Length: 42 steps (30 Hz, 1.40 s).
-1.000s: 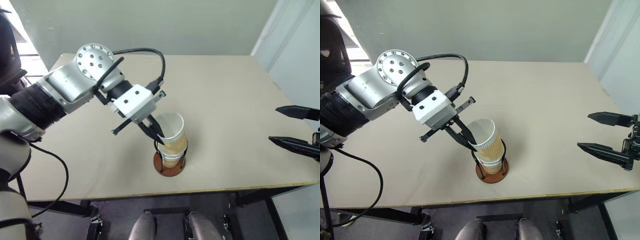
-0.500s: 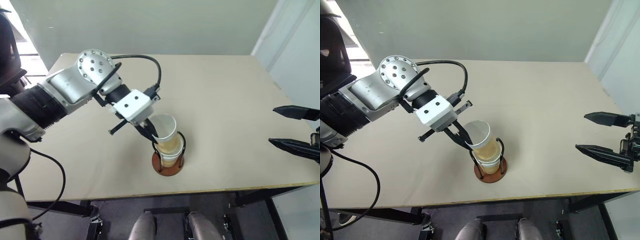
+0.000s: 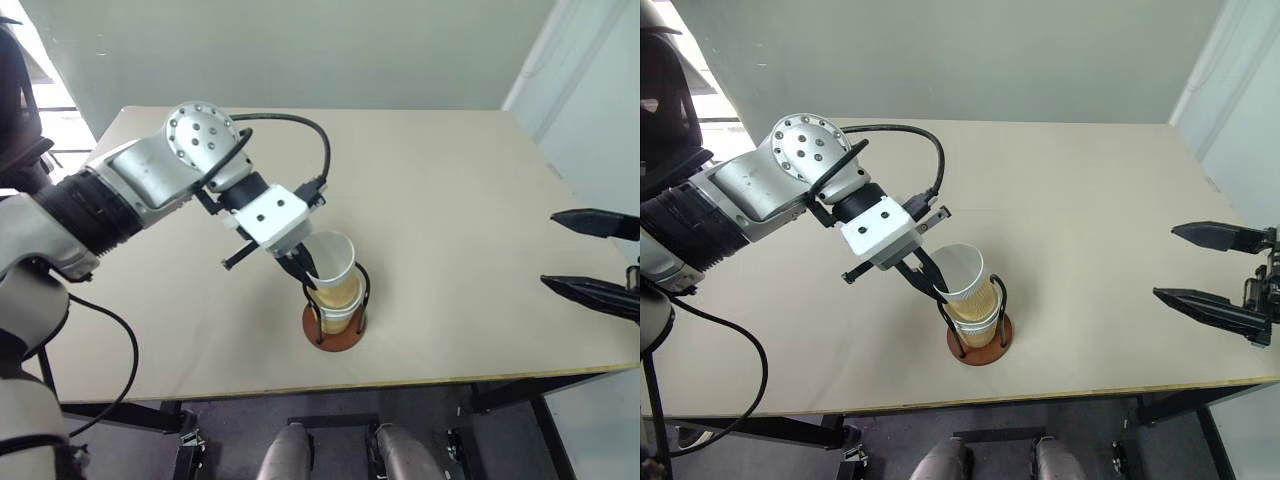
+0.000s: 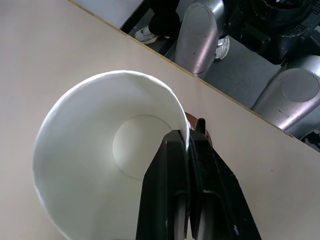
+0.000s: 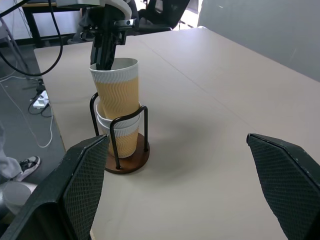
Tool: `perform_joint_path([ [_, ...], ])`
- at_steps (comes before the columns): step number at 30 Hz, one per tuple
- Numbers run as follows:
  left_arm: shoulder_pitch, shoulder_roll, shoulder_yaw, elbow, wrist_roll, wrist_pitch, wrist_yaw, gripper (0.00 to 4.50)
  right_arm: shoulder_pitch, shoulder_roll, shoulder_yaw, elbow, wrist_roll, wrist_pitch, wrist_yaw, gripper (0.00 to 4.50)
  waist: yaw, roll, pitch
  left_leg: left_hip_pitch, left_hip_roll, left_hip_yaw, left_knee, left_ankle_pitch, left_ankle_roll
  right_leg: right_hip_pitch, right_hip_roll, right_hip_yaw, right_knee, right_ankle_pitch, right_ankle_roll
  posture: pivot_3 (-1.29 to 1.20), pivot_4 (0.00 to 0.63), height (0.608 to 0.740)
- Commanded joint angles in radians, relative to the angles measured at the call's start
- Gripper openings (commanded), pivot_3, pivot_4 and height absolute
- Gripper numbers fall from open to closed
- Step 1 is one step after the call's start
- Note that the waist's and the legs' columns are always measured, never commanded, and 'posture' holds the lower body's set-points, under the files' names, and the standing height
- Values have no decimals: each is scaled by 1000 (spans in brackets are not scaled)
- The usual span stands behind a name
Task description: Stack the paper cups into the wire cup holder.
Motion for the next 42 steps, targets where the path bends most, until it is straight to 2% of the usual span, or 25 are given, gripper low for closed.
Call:
perform_joint_path([
  [1,-18,-5,29,0,-6,10,-30,975,-1,3,-32,-15,7,-10,-8,4500,0,0,0,0,0,0,0,0,0,0,0,0,0,0,0,0,150,740],
  [10,-1,-34,72,44,16,10,-30,4267,-6,4,-18,-11,1,-16,-11,4500,0,0,0,0,0,0,0,0,0,0,0,0,0,0,0,0,150,740],
  [11,2,-38,84,49,17,17,-30,4483,-7,3,-16,-8,1,-16,-10,4500,0,0,0,0,0,0,0,0,0,0,0,0,0,0,0,0,150,740],
  [14,24,-59,155,86,37,21,-30,4483,-19,-6,2,4,-4,-20,-6,4500,0,0,0,0,0,0,0,0,0,0,0,0,0,0,0,0,150,740],
  [17,43,-37,231,102,18,62,-30,4483,-34,-12,24,21,-17,-31,3,4500,-1,0,0,0,0,0,0,0,0,0,0,0,0,0,0,0,150,740],
  [21,118,1,431,125,-4,192,-30,4483,-47,-15,53,59,-40,-49,29,4500,-3,1,0,0,0,0,-1,0,0,-1,1,0,0,0,0,0,150,740],
  [24,218,46,604,172,47,277,-17,4483,-79,-25,100,102,-65,-70,52,4500,-7,2,0,1,1,0,-2,0,0,-1,1,0,0,0,0,0,150,740],
  [28,418,169,801,181,94,369,16,4483,-146,-41,175,161,-93,-98,89,4500,-20,5,-1,2,1,1,-4,1,-1,-3,2,2,2,0,0,0,150,740],
  [32,644,254,1023,177,57,489,80,4483,-225,-45,257,242,-134,-134,130,4500,-28,5,-1,3,1,1,-5,4,-4,-5,3,3,5,-2,-3,0,150,740],
  [37,933,288,1286,207,76,527,165,4483,-343,-38,369,361,-191,-179,186,4500,-27,5,-1,4,1,2,-4,5,-5,-5,2,5,10,-3,-5,0,150,740],
  [42,1164,253,1520,142,70,585,258,4483,-440,-31,444,462,-242,-213,237,4500,-32,4,-1,8,0,5,-5,4,-5,-6,2,8,17,-6,-10,0,150,740],
])
